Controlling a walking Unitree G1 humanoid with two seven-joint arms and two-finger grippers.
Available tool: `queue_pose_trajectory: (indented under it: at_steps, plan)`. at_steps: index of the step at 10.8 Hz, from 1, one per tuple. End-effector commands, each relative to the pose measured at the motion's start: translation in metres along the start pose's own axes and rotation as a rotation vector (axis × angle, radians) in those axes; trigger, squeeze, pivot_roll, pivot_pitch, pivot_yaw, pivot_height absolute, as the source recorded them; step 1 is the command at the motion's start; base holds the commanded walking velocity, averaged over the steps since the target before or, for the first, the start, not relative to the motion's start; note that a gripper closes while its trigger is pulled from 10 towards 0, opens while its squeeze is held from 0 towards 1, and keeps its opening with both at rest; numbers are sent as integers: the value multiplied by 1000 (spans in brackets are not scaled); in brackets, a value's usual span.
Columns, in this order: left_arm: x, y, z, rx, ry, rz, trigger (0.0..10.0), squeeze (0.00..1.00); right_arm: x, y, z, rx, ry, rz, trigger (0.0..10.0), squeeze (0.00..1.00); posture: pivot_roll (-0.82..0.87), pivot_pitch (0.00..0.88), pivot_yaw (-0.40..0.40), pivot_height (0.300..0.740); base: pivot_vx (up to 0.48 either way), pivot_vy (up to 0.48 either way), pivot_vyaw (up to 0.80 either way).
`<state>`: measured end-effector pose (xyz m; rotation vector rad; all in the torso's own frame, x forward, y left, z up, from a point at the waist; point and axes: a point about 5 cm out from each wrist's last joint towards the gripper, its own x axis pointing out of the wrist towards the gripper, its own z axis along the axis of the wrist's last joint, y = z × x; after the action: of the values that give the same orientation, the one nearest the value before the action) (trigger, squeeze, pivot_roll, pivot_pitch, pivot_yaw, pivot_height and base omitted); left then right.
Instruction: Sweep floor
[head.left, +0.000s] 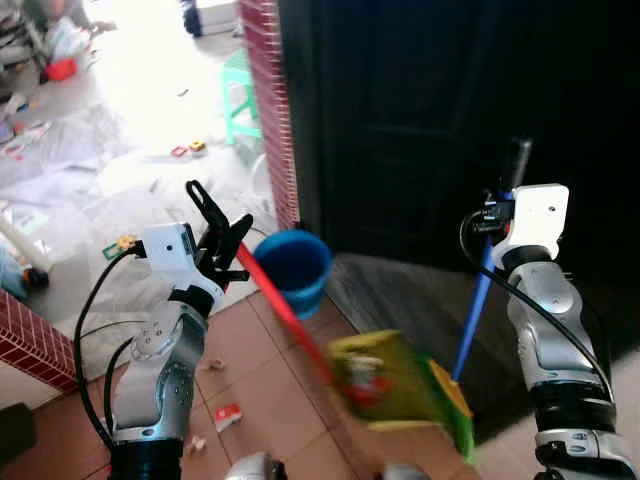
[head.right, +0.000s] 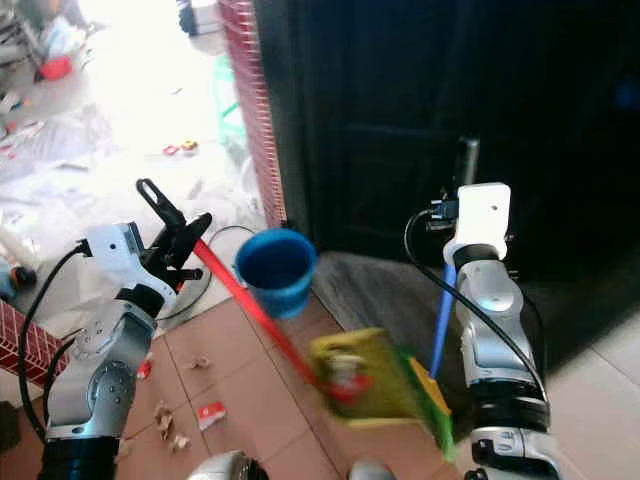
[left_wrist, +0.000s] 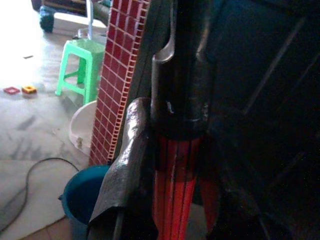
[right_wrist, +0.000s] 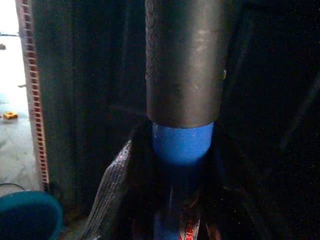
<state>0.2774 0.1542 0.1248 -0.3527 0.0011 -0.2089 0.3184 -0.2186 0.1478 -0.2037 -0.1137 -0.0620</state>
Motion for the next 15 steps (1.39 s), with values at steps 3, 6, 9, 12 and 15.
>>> queue_pose_trajectory:
  at_steps: [3,6,9,12,15]
  plan:
    - [0,6,16,36,-63,25,10000,0,3,11,11,15,-56,31,10000,0,-97,0,41,740,96,222,0]
    - [3,-1,29,24,-105,9,10000,0,2,13,8,8,-47,36,10000,0,-92,0,40,740,0,0,0]
    - [3,5,53,47,-183,50,10000,0,1,15,4,5,-37,44,10000,0,-83,0,39,740,0,0,0]
    - [10,-5,79,37,-246,-13,10000,0,1,19,3,1,-35,61,10000,0,-77,0,41,740,0,0,0]
    - [12,-13,95,1,-279,-62,10000,0,1,20,1,-3,-31,68,10000,0,-73,0,41,740,0,0,0]
